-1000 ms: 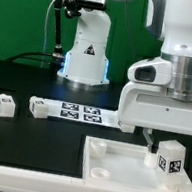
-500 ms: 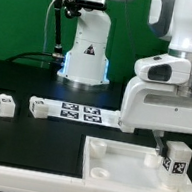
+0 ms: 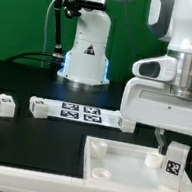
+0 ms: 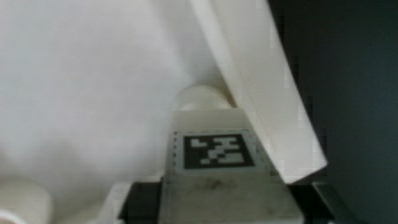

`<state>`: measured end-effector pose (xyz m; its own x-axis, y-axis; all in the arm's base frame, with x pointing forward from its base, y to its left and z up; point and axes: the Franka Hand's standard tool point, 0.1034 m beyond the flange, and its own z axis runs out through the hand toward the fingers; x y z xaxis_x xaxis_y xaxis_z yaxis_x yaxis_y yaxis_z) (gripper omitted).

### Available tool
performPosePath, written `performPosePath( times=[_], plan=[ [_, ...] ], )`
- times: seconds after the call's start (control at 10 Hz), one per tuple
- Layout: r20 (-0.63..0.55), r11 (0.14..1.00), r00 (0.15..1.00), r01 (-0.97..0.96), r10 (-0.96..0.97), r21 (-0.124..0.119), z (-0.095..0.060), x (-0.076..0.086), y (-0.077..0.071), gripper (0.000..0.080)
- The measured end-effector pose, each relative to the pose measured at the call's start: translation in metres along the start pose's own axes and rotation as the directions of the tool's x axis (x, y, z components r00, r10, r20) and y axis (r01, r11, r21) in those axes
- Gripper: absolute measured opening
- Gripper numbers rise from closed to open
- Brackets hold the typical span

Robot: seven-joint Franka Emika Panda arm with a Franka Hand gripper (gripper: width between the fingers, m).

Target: Assemble square table

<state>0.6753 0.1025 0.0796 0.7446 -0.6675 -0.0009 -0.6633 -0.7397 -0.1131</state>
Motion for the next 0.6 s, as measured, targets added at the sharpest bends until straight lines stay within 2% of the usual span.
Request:
performPosePath(
  times=[0.1, 0.3, 0.5, 0.6],
  plan=[
    [0.019, 0.979, 0.979, -0.203, 0.203, 0.014, 0.0004, -0.0001, 0.0003, 0.0292],
    [0.082, 0.841, 0.840, -0.541, 0.537, 0.032, 0.0017, -0.0029, -0.0018, 0.0294],
    [0.086, 0.795, 0.794, -0.606, 0.602, 0.032, 0.0022, -0.0037, -0.0018, 0.0294],
    [0.085, 0.806, 0.805, -0.591, 0.587, 0.033, 0.0026, -0.0038, -0.0016, 0.0294]
  ],
)
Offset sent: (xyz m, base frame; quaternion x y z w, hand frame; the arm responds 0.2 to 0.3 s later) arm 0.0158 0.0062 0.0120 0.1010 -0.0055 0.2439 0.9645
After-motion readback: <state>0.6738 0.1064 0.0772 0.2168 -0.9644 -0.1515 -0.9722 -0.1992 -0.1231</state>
